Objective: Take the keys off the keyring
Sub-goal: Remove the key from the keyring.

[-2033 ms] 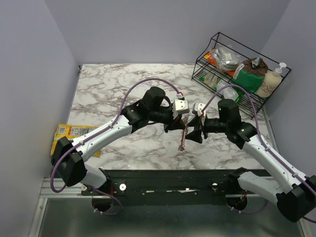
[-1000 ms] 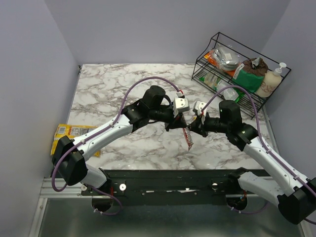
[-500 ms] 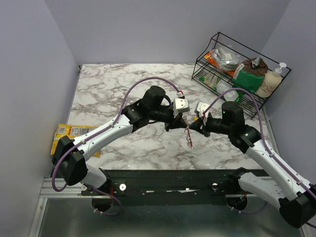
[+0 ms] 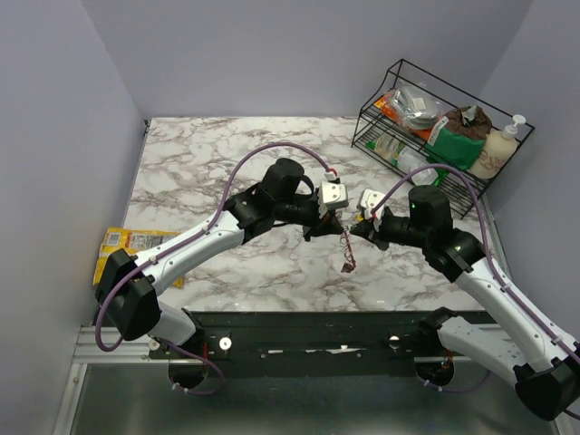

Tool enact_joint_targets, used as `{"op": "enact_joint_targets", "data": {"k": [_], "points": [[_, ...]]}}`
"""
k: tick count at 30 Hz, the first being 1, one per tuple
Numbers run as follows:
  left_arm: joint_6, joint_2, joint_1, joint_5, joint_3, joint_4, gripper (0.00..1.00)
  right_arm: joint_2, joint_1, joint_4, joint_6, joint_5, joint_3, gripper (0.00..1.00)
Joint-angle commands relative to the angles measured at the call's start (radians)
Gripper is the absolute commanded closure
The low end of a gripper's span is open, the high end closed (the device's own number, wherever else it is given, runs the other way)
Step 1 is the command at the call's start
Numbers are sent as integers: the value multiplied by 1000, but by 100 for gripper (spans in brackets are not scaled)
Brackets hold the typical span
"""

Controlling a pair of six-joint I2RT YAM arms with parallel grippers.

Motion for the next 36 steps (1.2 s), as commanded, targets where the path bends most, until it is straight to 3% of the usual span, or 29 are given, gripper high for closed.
{"op": "enact_joint_targets", "data": {"k": [1,26,36], "points": [[41,-27,-28,27,-8,-34,100,-16,-5,-77,-59,81,75,99],[101,0,-96,-74,16,-83,100,25,85,-144,-159,66,126,99],[113,-10,-96,-59,27,-109,100,1,67,-159,-100,-83,84,99]]}}
